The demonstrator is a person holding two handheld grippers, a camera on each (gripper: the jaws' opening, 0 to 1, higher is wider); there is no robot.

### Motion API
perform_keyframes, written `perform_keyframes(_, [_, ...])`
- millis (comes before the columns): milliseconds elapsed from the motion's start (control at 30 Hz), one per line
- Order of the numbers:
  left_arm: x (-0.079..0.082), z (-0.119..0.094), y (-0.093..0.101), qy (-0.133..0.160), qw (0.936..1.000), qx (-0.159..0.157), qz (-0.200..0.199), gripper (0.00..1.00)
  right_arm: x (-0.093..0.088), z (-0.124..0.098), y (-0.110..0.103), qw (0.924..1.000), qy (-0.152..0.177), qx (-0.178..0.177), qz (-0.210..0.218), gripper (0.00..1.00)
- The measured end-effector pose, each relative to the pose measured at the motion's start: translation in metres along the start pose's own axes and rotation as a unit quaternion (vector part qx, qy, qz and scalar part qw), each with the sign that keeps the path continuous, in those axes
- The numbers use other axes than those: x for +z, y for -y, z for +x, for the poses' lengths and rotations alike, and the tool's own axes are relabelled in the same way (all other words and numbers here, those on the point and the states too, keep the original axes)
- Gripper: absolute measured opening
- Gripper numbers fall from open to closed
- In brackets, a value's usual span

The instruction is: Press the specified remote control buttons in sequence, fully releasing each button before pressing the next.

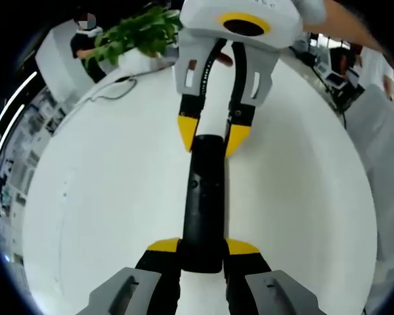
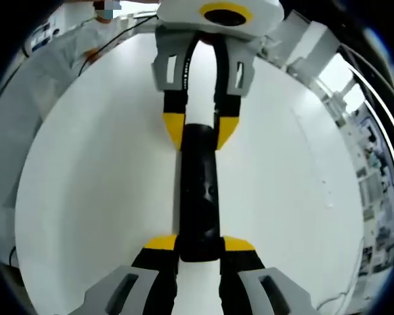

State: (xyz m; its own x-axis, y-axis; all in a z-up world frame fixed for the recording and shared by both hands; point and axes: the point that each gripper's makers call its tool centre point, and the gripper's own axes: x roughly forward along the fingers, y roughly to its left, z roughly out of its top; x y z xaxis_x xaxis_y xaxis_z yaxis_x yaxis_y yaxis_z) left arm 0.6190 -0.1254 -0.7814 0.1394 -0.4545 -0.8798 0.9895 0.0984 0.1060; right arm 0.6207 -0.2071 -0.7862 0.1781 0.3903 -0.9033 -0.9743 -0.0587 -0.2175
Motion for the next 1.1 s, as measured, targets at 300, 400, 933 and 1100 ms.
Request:
perform_keyframes(300, [-0.0008,-0.0007,-0.0027,-0.007,1.0,-0.002,0.0,0.23,0.0009,0.0018,0.0012,0.9999,0.003,-0.008,-0.008,0.2])
perform_keyframes(400, [-0.0003,-0.0006,-0.0042,-0.008,1.0,-0.002,0.0,0.23,0.0007,0.0018,0.0046,0.9999,0.003,-0.01,-0.007,0.2])
perform_keyframes(933, [-0.0008,-0.0008,-0.0053,-0.015,0.9997,-0.005,-0.021,0.24,0.0004,-0.0034,0.0033,0.9999,-0.002,-0.015,0.005,0.22])
perform_keyframes(1100, [-0.0004,-0.0008,-0.0065,-0.016,0.9997,0.0,-0.019,0.25,-0.0015,-0.0052,0.0033,0.9997,-0.001,-0.018,0.014,0.24])
